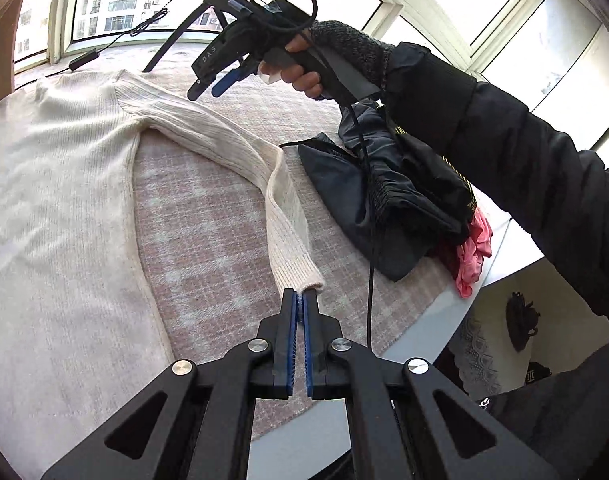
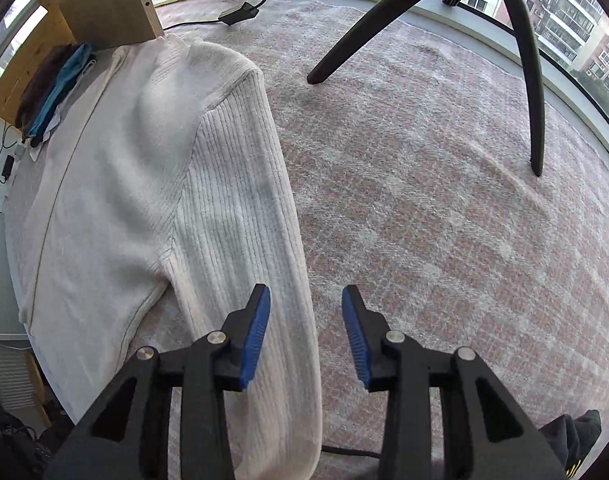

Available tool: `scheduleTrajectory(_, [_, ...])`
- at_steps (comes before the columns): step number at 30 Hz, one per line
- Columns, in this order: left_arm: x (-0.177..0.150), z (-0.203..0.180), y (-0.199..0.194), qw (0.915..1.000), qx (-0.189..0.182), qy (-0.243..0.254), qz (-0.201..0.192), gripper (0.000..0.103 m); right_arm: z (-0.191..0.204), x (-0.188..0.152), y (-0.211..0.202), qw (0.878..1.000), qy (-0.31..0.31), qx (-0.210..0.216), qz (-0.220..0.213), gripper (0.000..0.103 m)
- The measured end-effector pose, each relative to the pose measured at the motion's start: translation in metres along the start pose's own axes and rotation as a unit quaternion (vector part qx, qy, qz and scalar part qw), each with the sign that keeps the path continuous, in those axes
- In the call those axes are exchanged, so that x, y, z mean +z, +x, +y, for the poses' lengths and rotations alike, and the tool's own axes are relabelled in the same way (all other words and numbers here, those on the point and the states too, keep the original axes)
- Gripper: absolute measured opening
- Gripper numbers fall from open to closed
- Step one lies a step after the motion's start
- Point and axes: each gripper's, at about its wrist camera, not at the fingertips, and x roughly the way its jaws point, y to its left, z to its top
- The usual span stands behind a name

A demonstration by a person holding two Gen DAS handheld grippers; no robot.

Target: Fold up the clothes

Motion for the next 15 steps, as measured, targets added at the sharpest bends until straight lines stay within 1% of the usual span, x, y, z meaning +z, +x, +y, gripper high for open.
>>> scheduleTrajectory(3, [0.001, 0.003, -0.013, 0.9998, 0.006, -0.001, -0.020, 0.002, 0.003, 0.018, 0.018, 1.000, 0.015, -0.012, 0.007, 0.040])
scheduleTrajectory(4, [0.002, 0.002, -0.017, 0.9996, 0.009, 0.002, -0.028, 0.002, 0.006, 0.024, 0.023, 1.000, 0.010, -0.017, 0.014, 0.040])
scheduleTrajectory(6, [0.002, 0.002, -0.025, 0.9990, 0.011, 0.003, -0.044, 0.002, 0.013, 0.033, 0.026, 1.000, -0.006, -0.029, 0.011, 0.041])
scheduleTrajectory(7, [0.002, 0.004, -0.028, 0.9987, 0.012, -0.001, -0.050, 0.002, 0.016, 0.036, 0.029, 0.999, -0.006, -0.026, 0.018, 0.040])
scheduleTrajectory(8, [0.001, 0.007, -0.030, 0.9984, 0.012, -0.007, -0.055, 0.002, 0.018, 0.038, 0.030, 0.999, -0.008, -0.029, 0.023, 0.032])
scheduleTrajectory(9, [0.000, 0.011, -0.031, 0.9981, 0.011, -0.015, -0.059, 0.002, 0.022, 0.040, 0.031, 0.999, -0.016, -0.035, 0.028, 0.022])
scheduleTrajectory(10, [-0.002, 0.016, -0.033, 0.9976, 0.012, -0.023, -0.064, 0.002, 0.027, 0.041, 0.032, 0.998, -0.025, -0.034, 0.035, 0.005])
scheduleTrajectory(11, [-0.004, 0.021, -0.035, 0.9971, 0.014, -0.031, -0.068, 0.002, 0.033, 0.042, 0.032, 0.998, -0.034, -0.043, 0.040, 0.005])
scheduleTrajectory(13, [-0.011, 0.032, -0.041, 0.9956, 0.010, -0.051, -0.078, 0.002, 0.039, 0.047, 0.030, 0.996, -0.030, -0.063, 0.048, 0.004])
scheduleTrajectory(15, [-0.019, 0.042, -0.048, 0.9935, 0.004, -0.073, -0.088, 0.002, 0.040, 0.056, 0.019, 0.997, 0.006, -0.054, 0.047, 0.004])
